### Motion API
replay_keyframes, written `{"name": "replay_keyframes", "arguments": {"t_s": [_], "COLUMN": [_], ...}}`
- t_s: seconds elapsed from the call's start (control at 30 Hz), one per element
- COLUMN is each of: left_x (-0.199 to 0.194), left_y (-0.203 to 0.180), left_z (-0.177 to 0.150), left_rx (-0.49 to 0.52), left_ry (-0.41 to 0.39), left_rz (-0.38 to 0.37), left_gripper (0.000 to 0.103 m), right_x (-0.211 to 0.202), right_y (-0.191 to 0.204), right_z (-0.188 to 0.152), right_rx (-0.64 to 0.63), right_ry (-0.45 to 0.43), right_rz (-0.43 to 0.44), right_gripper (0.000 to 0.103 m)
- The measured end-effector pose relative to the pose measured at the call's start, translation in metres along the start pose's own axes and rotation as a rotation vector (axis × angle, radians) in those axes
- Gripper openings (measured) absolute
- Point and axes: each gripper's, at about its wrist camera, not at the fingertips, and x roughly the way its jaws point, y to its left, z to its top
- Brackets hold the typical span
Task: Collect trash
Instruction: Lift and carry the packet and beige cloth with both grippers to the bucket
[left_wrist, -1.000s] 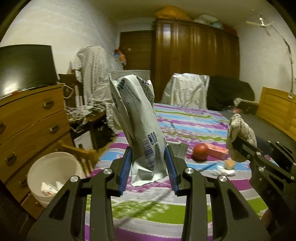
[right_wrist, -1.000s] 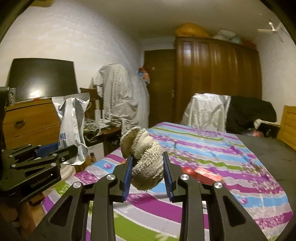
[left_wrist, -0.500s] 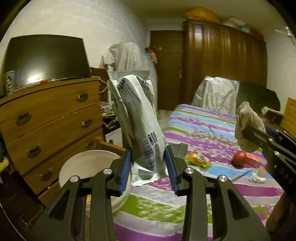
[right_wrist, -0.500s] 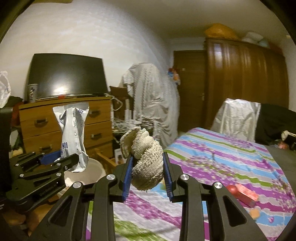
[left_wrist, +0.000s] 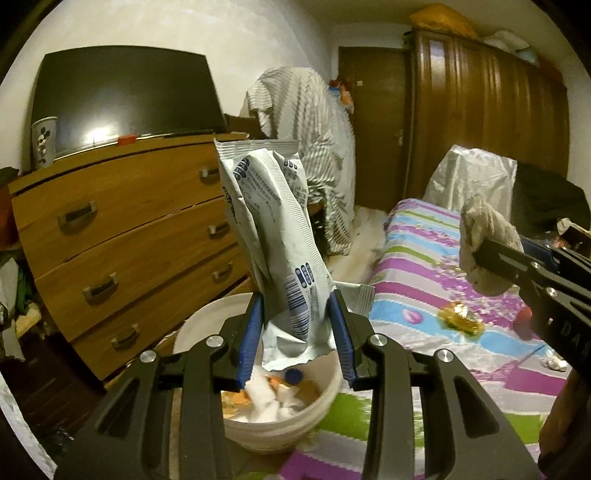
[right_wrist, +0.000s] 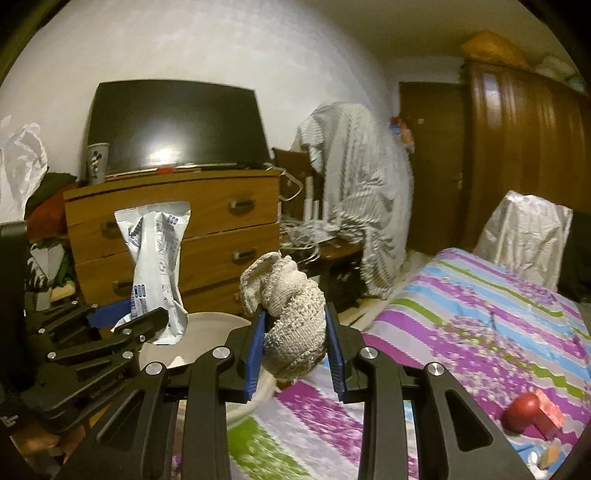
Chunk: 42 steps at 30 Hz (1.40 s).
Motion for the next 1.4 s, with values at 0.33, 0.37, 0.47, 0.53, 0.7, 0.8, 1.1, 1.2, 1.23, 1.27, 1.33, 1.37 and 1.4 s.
{"name": "replay_keyframes", "arguments": {"t_s": [0.33, 0.37, 0.47, 0.53, 0.7, 0.8, 1.1, 1.2, 1.23, 1.27, 1.33, 1.37, 1.4], "left_x": [0.044, 0.049, 0.068, 0.079, 0.101, 0.115, 0.131, 0.134, 0.136, 0.137, 0.138, 0.139, 0.139], "left_y": [0.044, 0.048, 0.057, 0.062, 0.076, 0.082, 0.085, 0.086, 0.087, 0.088, 0.089, 0.09, 0.09], "left_z": [-0.001, -0.002, -0.007, -0.012, -0.02, -0.024, -0.03, -0.032, -0.032, -0.033, -0.034, -0.034, -0.035], "left_rx": [0.0, 0.003, 0.01, 0.023, -0.004, -0.008, -0.004, 0.0, 0.0, -0.001, -0.003, -0.003, -0.003], "left_ry": [0.113, 0.133, 0.202, 0.236, 0.311, 0.363, 0.42, 0.431, 0.435, 0.439, 0.446, 0.447, 0.449], "left_rz": [0.032, 0.029, 0.013, 0.012, -0.014, -0.021, -0.03, -0.027, -0.025, -0.023, -0.021, -0.02, -0.019], "left_gripper": [0.035, 0.035, 0.035, 0.035, 0.035, 0.035, 0.035, 0.035, 0.035, 0.035, 0.035, 0.035, 0.035], "right_x": [0.091, 0.102, 0.129, 0.146, 0.184, 0.202, 0.236, 0.239, 0.238, 0.239, 0.239, 0.238, 0.238], "right_y": [0.021, 0.023, 0.025, 0.027, 0.034, 0.037, 0.04, 0.039, 0.038, 0.038, 0.038, 0.038, 0.038], "right_z": [0.008, 0.009, 0.005, 0.001, -0.01, -0.015, -0.029, -0.031, -0.031, -0.031, -0.031, -0.031, -0.031], "right_rx": [0.017, 0.017, 0.019, 0.016, 0.013, 0.017, 0.019, 0.022, 0.021, 0.021, 0.022, 0.022, 0.022], "right_ry": [0.15, 0.171, 0.24, 0.282, 0.364, 0.405, 0.48, 0.485, 0.485, 0.487, 0.486, 0.485, 0.484], "right_rz": [0.096, 0.105, 0.131, 0.143, 0.166, 0.181, 0.202, 0.199, 0.2, 0.2, 0.201, 0.2, 0.199], "right_gripper": [0.032, 0.032, 0.032, 0.032, 0.032, 0.032, 0.032, 0.032, 0.032, 0.032, 0.032, 0.032, 0.032]}}
